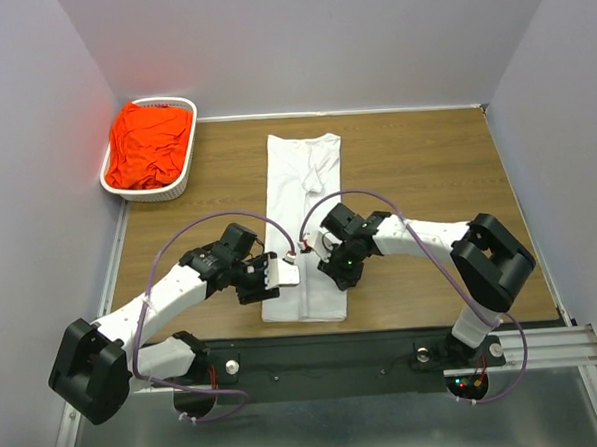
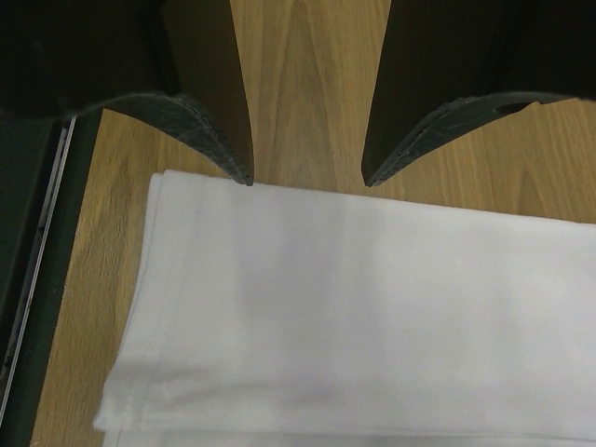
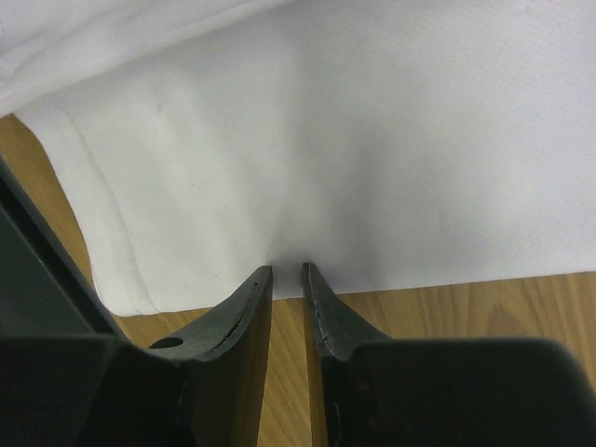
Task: Fold and stack the t-shirts
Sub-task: Fold the tshirt
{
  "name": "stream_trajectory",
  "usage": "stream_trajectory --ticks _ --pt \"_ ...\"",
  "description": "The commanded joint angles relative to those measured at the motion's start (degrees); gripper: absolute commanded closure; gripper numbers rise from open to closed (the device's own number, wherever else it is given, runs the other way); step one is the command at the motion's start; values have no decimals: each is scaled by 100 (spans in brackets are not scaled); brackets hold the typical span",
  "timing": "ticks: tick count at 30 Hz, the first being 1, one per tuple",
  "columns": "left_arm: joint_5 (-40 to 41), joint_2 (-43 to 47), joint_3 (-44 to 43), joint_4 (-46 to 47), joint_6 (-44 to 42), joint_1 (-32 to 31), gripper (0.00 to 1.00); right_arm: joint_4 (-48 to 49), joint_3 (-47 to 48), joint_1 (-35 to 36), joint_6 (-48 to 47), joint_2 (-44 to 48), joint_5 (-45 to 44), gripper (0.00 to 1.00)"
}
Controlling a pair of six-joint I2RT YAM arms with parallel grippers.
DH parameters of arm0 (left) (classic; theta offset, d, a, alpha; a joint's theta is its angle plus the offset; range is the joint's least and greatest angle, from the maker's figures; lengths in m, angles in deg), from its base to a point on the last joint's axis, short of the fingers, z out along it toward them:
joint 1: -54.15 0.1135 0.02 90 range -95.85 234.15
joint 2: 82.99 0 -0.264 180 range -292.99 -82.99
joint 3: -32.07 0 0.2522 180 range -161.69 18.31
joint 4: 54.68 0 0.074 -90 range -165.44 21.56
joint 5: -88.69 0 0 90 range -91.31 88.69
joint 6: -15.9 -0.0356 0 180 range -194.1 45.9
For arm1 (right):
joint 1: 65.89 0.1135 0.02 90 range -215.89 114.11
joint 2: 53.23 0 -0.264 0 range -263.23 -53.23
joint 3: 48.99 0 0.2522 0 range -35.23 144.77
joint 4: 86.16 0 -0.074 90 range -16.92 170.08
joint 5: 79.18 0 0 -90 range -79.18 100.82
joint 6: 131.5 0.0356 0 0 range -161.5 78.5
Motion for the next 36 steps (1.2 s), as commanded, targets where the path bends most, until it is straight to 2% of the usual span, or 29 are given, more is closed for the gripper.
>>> stream_trajectory --ticks 1,4,6,7,8,9,10,12,16,23,32,36 --pt "-183 -10 -134 -342 -247 -79 38 -221 -494 -115 -335 155 -844 75" --pt "-262 -36 -231 -571 -370 -150 38 -318 -522 -194 -502 462 -1090 74" --pt "-341 -10 -301 -642 -361 -237 38 -623 -286 -194 -651 882 -733 67" --pt "-358 16 -310 -668 -352 -281 37 -678 -232 -194 -643 1103 -547 60" --pt "-411 42 -319 -660 -326 -386 36 -696 -188 -186 -669 1314 -224 43" --pt "-446 51 -319 -642 -291 -466 35 -713 -187 -168 -721 1742 -99 31" --pt "-481 51 -310 -564 -265 -536 34 -792 -135 -151 -887 1799 -10 22" --pt "-534 78 -240 -449 -194 -703 32 -1011 -126 -142 -1064 1799 113 21" --pt "-579 122 -47 85 -19 -1387 29 -785 -941 199 -1889 2675 290 23" --pt "-377 -238 138 694 403 -2345 34 -178 -1742 921 -2452 3091 -132 32" --pt "45 -695 305 940 474 -2505 37 798 -2446 1133 -2743 2977 -598 39" --pt "142 -845 402 1089 439 -2505 40 1167 -2639 1194 -2708 2942 -765 46"
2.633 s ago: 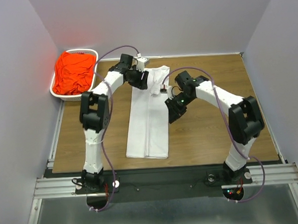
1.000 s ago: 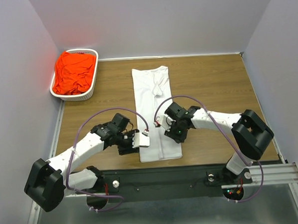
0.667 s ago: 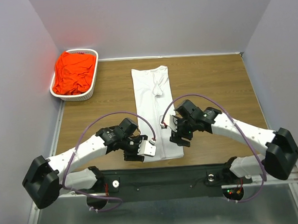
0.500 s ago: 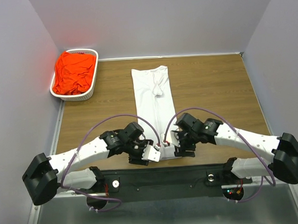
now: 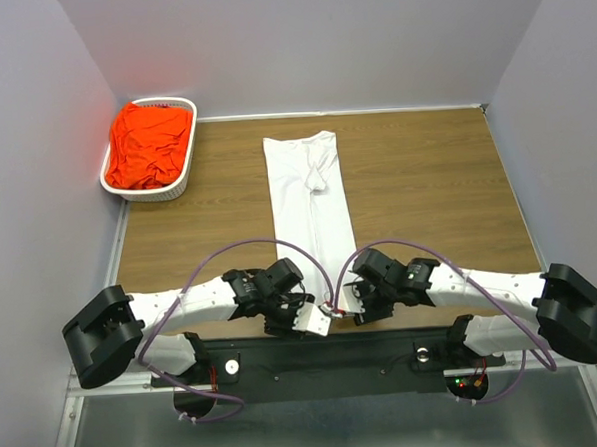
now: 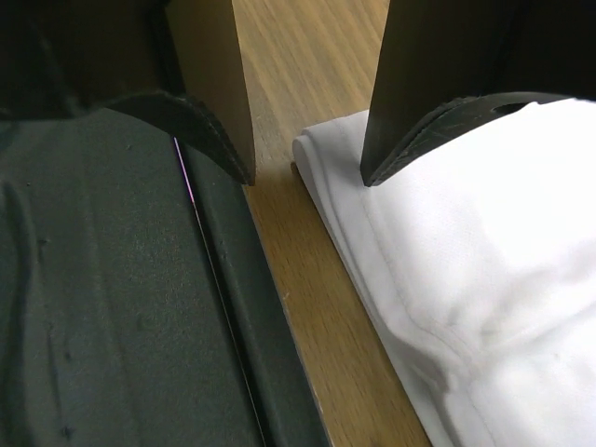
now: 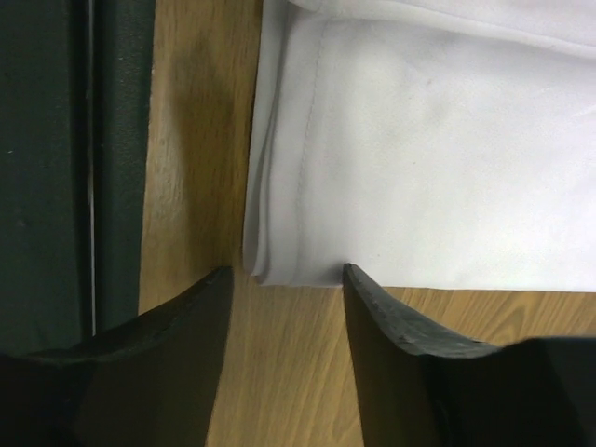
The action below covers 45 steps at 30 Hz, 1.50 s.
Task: Fold and stack the t-shirts
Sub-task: Fold the tshirt
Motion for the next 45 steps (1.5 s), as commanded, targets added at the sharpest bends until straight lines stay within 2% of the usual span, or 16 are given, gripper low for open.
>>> stream_trajectory --ticks 1,6,10,11,13,14,15,21,27,31,32,34,41,45 --pt "129 -56 166 263 23 -31 40 774 -145 121 -94 11 -273 49" --pt "191 -170 183 386 93 -31 49 853 -356 156 -103 19 -335 63" --pt "252 -162 236 571 251 -31 64 845 -409 156 -50 46 -353 73" --pt "305 -118 262 684 295 -23 73 844 -410 165 -6 46 -370 76" --pt "331 -56 315 755 348 -23 83 818 -392 165 55 72 -423 83" --pt "384 14 306 790 366 -31 100 809 -375 165 73 90 -423 94" --pt "410 58 315 782 375 -23 100 783 -366 165 117 99 -440 99" --pt "253 576 158 317 393 135 100 458 -112 139 450 379 -449 99" --pt "-292 1087 -299 -167 393 908 100 185 310 25 872 951 -554 99" --pt "-600 885 -756 -325 297 1576 100 159 715 -396 672 715 -555 100" --pt "-626 754 -896 -325 235 1769 100 168 863 -685 462 609 -424 99" --pt "-600 621 -1037 -247 139 1901 100 176 1162 -967 224 277 -266 100" --pt "-539 -467 -1916 -132 -336 2665 100 247 1919 -1926 -586 -586 130 99" --pt "-582 -1092 -2549 -211 -556 3062 100 299 2603 -2471 -998 -1412 359 99"
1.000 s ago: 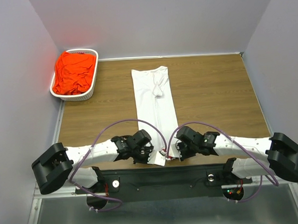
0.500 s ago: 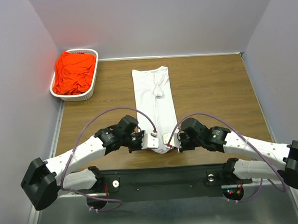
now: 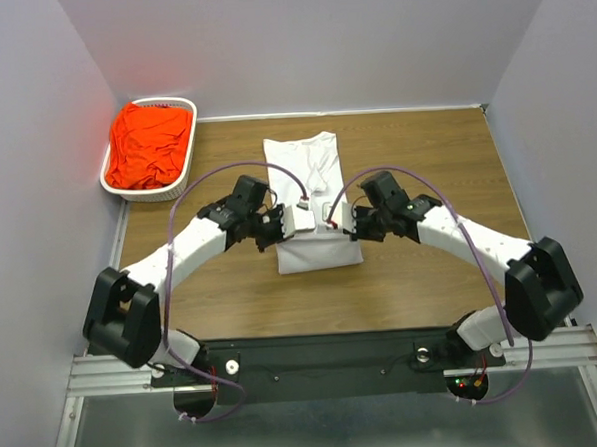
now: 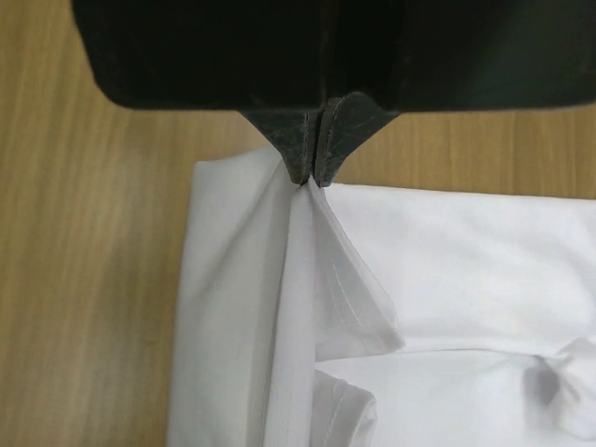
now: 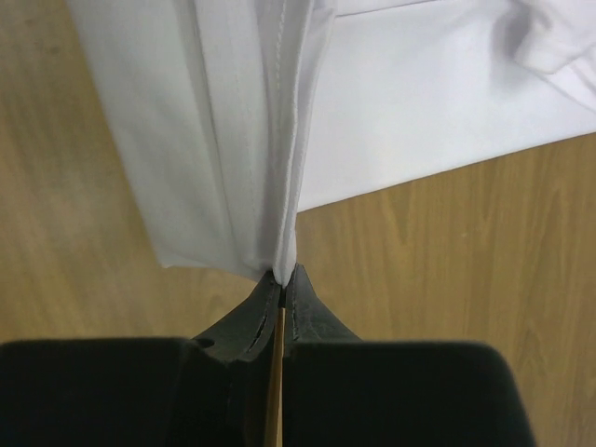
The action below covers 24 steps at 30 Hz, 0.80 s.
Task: Fold and stack the t-shirts
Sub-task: Fold the tshirt
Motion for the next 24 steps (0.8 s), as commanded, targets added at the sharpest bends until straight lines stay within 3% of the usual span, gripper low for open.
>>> stream_trajectory --ticks 1,14,16,17,19,21,22,24 --pt "-154 -607 -833 -123 -403 372 100 179 745 -432 -608 -628 390 99" --pt "-216 -2286 -2452 -221 -992 1057 100 250 2414 -1083 -978 -2438 619 99" --pt "-172 -2428 -2619 -151 -993 1084 94 258 2564 -1109 -951 -2641 540 97" --pt "-146 -2576 -2681 -116 -1001 1093 84 259 2617 -1118 -942 -2720 435 93" --pt "3 -2718 -2883 -46 -897 1110 70 320 2758 -1179 -872 -2896 268 63" --pt "30 -2885 -3015 42 -687 1224 61 346 2872 -1267 -662 -2975 180 44" --pt "39 -2920 -3120 165 -598 1268 48 355 2994 -1311 -591 -2985 110 36" --pt "13 -2912 -3208 262 -327 1409 38 355 3092 -1408 -364 -2889 74 34"
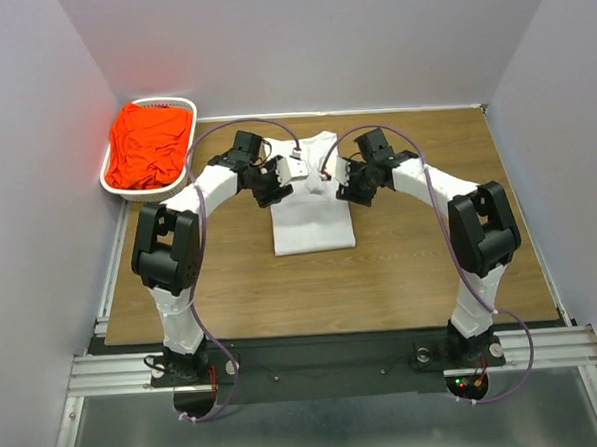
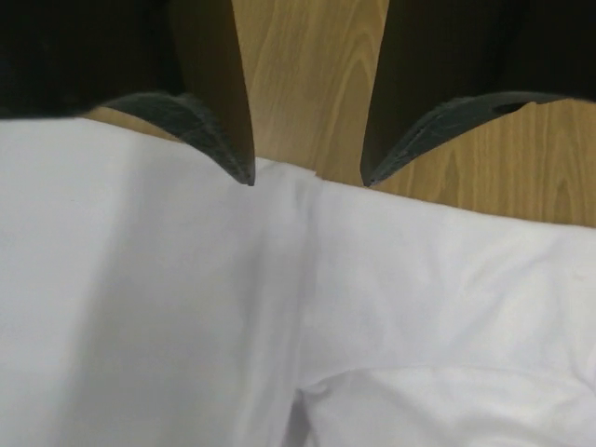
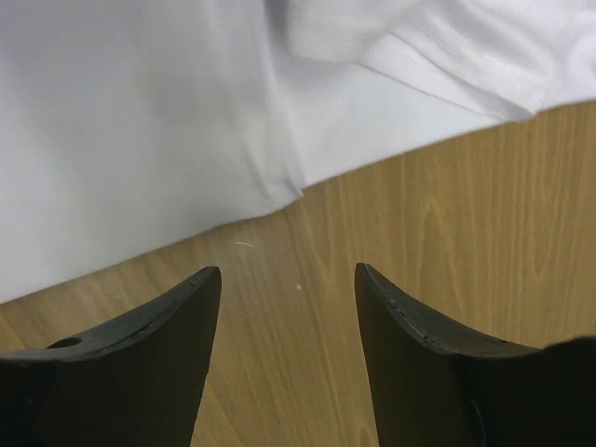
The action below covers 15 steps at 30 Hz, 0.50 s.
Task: Fold and stack the t-shirts
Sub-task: Fold the tshirt
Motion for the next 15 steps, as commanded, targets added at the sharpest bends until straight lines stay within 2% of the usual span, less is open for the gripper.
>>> stream_trajectory --ticks 1,5,9,13,15 --pt "-29 126 -446 326 499 273 37 207 358 -215 405 244 -215 34" --pt "-519 730 27 256 684 317 37 180 -212 -171 660 955 145 39" --pt "-1064 1557 1125 396 658 308 41 145 -880 101 827 1448 268 51" --pt "-1233 2164 2345 712 527 221 42 154 -1408 417 748 1668 400 54" --pt "-1128 2244 2611 765 281 133 42 154 -1583 601 739 1660 418 54"
